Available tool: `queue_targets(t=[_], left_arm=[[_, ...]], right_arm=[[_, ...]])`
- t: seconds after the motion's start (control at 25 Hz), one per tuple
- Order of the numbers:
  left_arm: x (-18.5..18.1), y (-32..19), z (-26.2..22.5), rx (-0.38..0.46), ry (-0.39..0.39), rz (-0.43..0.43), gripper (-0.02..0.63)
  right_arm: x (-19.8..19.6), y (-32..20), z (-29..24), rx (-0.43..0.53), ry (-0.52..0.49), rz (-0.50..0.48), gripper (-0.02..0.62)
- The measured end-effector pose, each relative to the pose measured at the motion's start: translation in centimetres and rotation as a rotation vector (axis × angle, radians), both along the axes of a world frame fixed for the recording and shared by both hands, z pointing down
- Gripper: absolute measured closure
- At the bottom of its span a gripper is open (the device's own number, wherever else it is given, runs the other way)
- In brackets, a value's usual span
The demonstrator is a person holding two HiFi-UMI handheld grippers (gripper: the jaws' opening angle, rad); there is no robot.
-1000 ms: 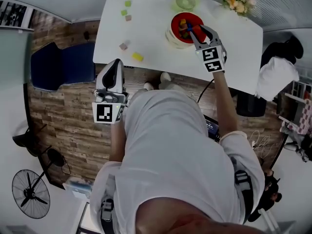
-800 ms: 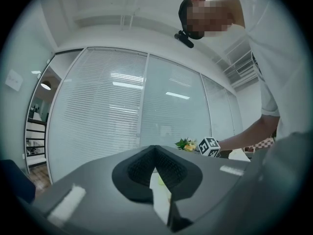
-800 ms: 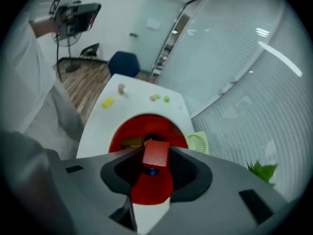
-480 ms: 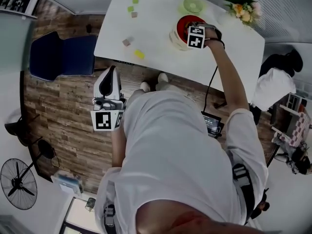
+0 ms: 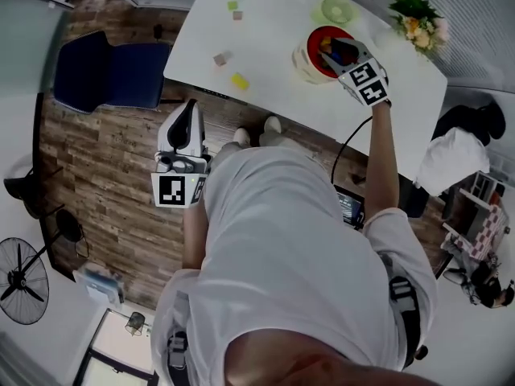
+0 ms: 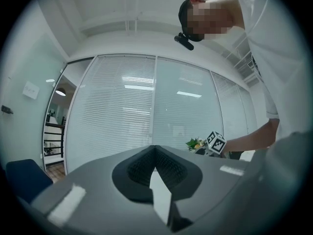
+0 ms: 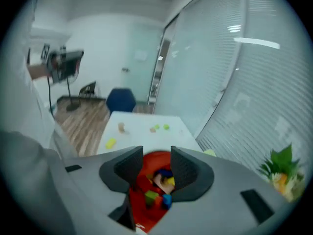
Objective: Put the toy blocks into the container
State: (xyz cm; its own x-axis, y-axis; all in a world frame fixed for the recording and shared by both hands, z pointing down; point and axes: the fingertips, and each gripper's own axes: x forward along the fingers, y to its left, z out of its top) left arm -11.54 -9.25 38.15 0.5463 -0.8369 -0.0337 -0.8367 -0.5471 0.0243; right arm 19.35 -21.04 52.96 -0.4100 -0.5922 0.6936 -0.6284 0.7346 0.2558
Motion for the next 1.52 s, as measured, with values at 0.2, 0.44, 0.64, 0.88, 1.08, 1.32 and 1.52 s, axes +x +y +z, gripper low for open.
queue_targets(t=[0.2, 0.44, 0.64, 0.88, 1.08, 1.32, 1.52], left_arm=[[0.9, -0.8, -0.2, 0.007, -0.017, 0.031, 0.617], [0.6, -0.7, -1.1, 0.023, -0.035, 0.02, 0.617], [-0.4, 0.5, -1.8, 0.026, -0.051, -0.013, 0.617], [-1.7, 2.1, -1.5, 0.004, -0.066, -0.054, 0.617], [-1.6, 2.3, -1.6, 0.005, -0.07, -0.047, 0.617], [-0.3, 1.6, -1.4, 0.005, -0.077, -0.001, 0.617], [1.5, 0.8, -1.7, 0.022, -0.076, 0.048, 0.617]], right_arm=[[-6.8, 3.8, -7.0, 0.18, -0.492, 0.086, 0.403], [-17.3, 4.9, 0.8, 0.142, -0.489, 0.048, 0.227], [-22.9, 4.1, 12.5, -0.094, -0.313, -0.017, 0.23], [-24.5, 4.4, 21.3, -0.288, -0.116, -0.017, 0.324], [-24.7, 5.7, 23.7, -0.328, -0.05, -0.038, 0.44], [-24.1, 7.3, 22.4, -0.312, -0.164, -0.044, 0.453], [-21.2, 6.8, 12.5, -0.103, -0.456, 0.025, 0.453]])
